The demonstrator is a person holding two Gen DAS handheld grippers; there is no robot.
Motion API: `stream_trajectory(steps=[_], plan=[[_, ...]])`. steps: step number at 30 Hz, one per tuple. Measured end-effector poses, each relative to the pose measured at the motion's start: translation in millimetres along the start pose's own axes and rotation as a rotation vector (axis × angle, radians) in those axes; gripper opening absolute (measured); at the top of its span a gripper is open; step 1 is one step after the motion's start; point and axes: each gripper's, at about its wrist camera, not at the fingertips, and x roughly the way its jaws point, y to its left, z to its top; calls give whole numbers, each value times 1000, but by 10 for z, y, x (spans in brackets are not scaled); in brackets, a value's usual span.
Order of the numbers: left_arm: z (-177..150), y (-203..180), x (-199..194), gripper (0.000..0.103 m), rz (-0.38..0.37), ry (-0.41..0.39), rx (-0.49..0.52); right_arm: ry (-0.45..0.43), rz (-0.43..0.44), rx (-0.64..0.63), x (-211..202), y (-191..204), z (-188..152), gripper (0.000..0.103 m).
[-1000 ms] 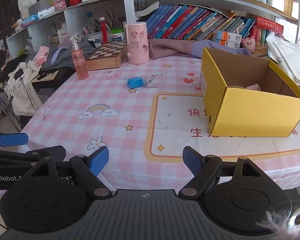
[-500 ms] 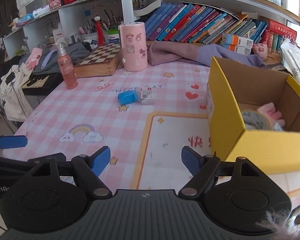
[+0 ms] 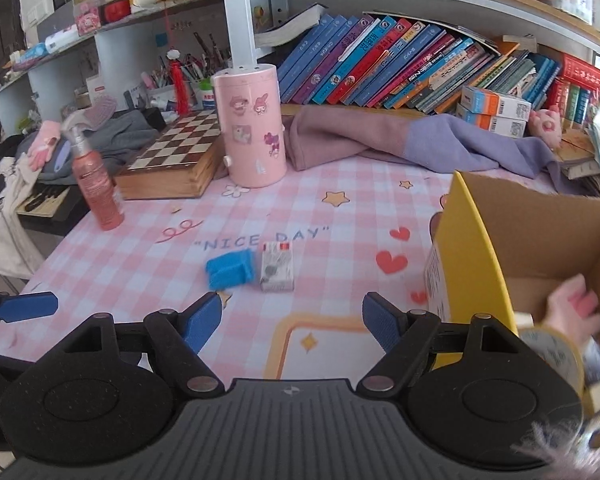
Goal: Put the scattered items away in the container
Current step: 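Grasp the blue eraser with the left tool while the right tool grasps the small white box, then lift the blue eraser and small white box off the table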
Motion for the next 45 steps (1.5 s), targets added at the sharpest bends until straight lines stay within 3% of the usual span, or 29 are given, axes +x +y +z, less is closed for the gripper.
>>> stream_trajectory(steps=[8, 16, 21, 23, 27, 31, 38, 45], plan=[[114, 1, 260, 93, 12, 28, -2, 81, -9, -21, 631, 57, 265, 55], [198, -22, 374, 93, -22, 14, 17, 132, 10, -55, 1158, 131, 417, 47], [264, -62, 526, 91, -48, 16, 37, 199, 19, -43, 1350, 76, 383, 40], [293, -85, 618, 91, -54, 19, 49, 217, 19, -26, 1385, 35, 368, 29], [357, -146, 821, 90, -76, 22, 82, 207, -18, 19, 1340, -60, 391, 28], [408, -243, 1046, 83, -100, 45, 120, 183, -35, 57, 1266, -143, 441, 28], [436, -318, 1272, 53, -144, 84, 128, 170, -50, 89, 1204, -219, 475, 28], [430, -312, 1225, 42, -126, 81, 143, 167, -73, 106, 1137, -267, 429, 28]])
